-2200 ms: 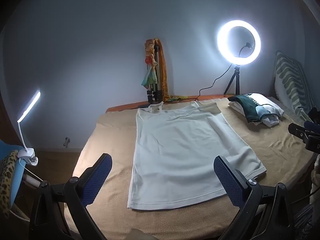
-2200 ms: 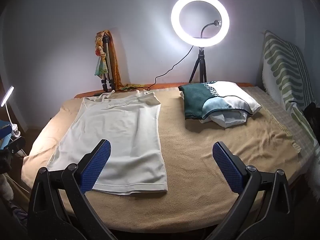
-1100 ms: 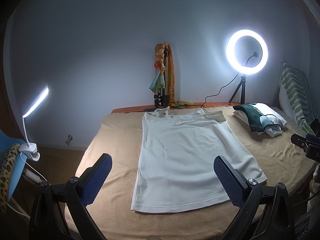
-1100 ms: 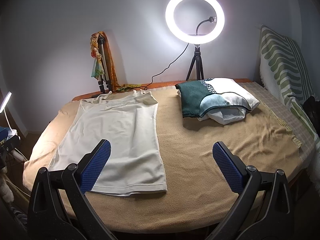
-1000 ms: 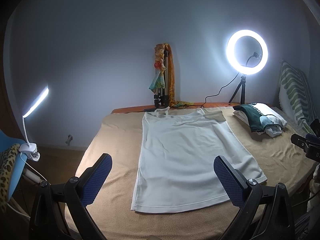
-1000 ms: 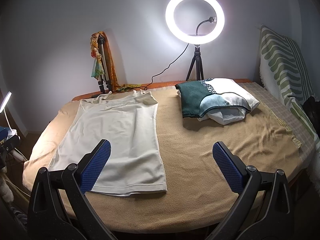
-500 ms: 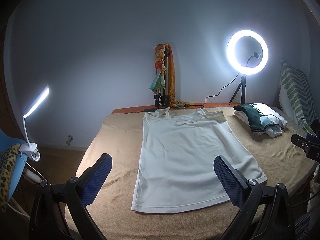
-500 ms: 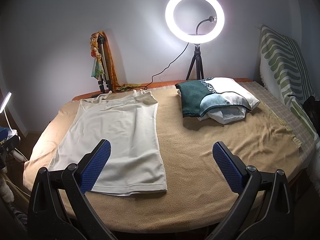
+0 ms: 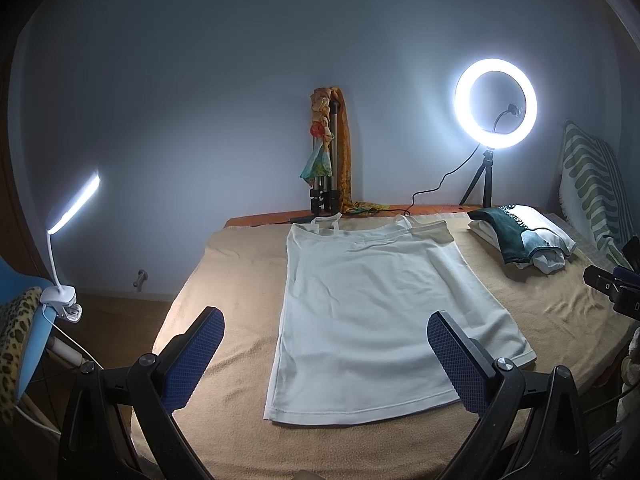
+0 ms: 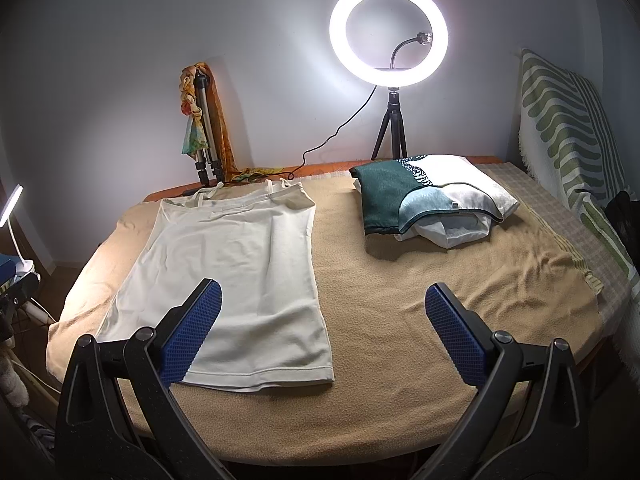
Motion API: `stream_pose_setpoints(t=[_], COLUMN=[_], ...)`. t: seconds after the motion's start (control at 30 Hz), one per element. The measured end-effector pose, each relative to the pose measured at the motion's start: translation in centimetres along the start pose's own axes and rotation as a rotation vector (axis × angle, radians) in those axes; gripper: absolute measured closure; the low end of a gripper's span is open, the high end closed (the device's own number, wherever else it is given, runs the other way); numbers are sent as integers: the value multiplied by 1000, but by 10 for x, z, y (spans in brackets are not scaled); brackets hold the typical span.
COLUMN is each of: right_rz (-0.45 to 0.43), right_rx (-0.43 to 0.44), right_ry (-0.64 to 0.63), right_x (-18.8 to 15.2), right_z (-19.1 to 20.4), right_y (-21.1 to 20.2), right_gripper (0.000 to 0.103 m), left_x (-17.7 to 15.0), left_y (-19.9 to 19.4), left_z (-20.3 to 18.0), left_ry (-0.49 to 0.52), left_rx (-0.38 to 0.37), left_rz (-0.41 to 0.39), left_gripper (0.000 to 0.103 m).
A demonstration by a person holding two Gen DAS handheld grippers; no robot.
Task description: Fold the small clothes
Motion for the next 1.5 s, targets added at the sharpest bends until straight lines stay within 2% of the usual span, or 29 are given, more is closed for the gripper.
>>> stream_pose_setpoints(t=[0.87,1.07,1.13,1.2,1.33,1.5], right_rz=[-2,-2,4,15,22,16], right_rx=[-12,21,63,106,168,237], right_ry=[-14,-10,-11,-18,-83,-130], right_x=[-3,6,14,21,36,63], right_z=[0,5,9,14,31,59], right_y=[-1,2,8,15,29,48], right_gripper=[0,0,0,0,0,0], left_x=[-6,-9,-13,-17,-23,-31], left_y=[5,15,22,28,38,52], left_z=[2,10,18,27,43,61], left_ry=[7,-13,-43,-77,-140,-190], left_rx=[19,21,16,2,-33,-8], left_rz=[10,47,79,106,141,190], left_gripper=[0,1,4,13,21,29])
Point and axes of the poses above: each gripper's, at about its wrist camera, not at the fingertips, and y roughly the way its jaws point, z to its left, x to its top, the point moved 1 cm from there along y, roughly the way its jaws point, and after that the axes turned 13 degrees about -y, right-handed, at the moved point
